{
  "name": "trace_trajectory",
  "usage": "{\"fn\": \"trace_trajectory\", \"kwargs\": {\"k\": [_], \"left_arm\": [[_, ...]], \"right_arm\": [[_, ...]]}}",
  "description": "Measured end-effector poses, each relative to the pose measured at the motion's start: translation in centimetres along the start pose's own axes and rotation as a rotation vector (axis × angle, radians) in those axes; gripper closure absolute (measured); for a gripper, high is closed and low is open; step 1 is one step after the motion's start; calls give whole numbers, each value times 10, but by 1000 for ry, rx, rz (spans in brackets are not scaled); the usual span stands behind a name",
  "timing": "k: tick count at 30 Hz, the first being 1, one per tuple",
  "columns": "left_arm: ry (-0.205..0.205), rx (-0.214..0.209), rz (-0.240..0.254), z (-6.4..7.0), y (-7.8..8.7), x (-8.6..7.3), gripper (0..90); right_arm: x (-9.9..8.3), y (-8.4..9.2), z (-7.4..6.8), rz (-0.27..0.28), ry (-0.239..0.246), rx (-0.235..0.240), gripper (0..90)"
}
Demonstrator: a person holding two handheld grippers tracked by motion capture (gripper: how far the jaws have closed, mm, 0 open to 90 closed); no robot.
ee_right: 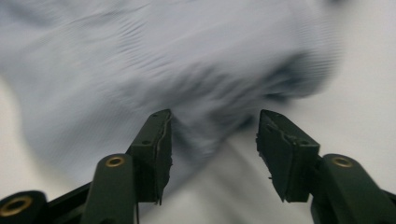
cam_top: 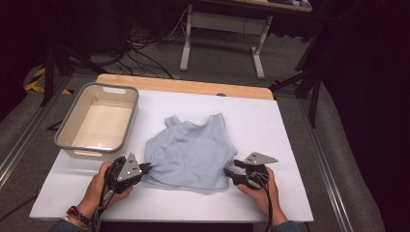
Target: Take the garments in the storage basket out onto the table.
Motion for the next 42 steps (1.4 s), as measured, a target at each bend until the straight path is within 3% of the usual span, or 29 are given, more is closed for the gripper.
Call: {"fn": "trace_trajectory", "kwargs": {"k": [2, 6, 11, 15, 20, 21, 22, 24, 26, 28, 30, 31, 33, 35, 38, 40, 41, 42], "left_arm": [[-2, -7, 0, 1, 0, 0, 855], [-8, -10, -6, 2, -2, -2, 855], [-1, -9, 5, 2, -1, 0, 855], [19, 6, 58, -1, 6, 9, 855], [49, 32, 154, -3, 25, 34, 855], [49, 32, 154, -3, 25, 34, 855], [48, 50, 197, -3, 36, 46, 856], [47, 59, 210, -3, 39, 49, 856], [45, 60, 217, -2, 41, 51, 857], [25, 45, 184, 2, 36, 47, 856], [10, 27, 152, 6, 29, 42, 855], [3, 27, 138, 8, 25, 40, 842], [0, 22, 136, 8, 24, 39, 832], [22, 14, 150, 8, 24, 39, 820], [26, 40, 155, 3, 25, 40, 782], [45, 30, 158, 1, 23, 40, 757], [57, 34, 151, 0, 19, 39, 707], [61, 39, 124, -3, 9, 36, 680]], "right_arm": [[-4, -8, -8, -46, 31, 27, 471], [-4, -12, -8, -49, 13, 21, 486], [-2, -8, -12, -49, 49, 27, 797], [4, 3, -12, -33, 72, 24, 839], [32, 48, -18, 73, 91, 7, 842], [32, 48, -18, 73, 91, 7, 842], [41, 67, -23, 115, 88, -9, 843], [44, 73, -24, 123, 94, -25, 842], [48, 81, -26, 159, 69, -36, 836], [46, 80, -27, 128, 81, -52, 816], [42, 76, -26, 98, 69, -37, 783], [38, 72, -23, 76, 60, -59, 754], [37, 72, -21, 69, 58, -64, 745], [36, 71, -19, 70, 57, -64, 718], [37, 67, -15, 89, 91, -94, 684], [37, 63, -10, 105, 105, -125, 655], [37, 57, -4, 133, 127, -137, 627], [36, 52, 0, 128, 133, -153, 620]]}}
Point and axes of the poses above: each handheld gripper's, and its own axes: y roughly backward along the jaws, x roughly out of its top, z roughly to its right, the point moved 8 cm from there along -y, roughly forward along the jaws, and after that the axes turned 5 degrees about x, right-handed, at the moved point
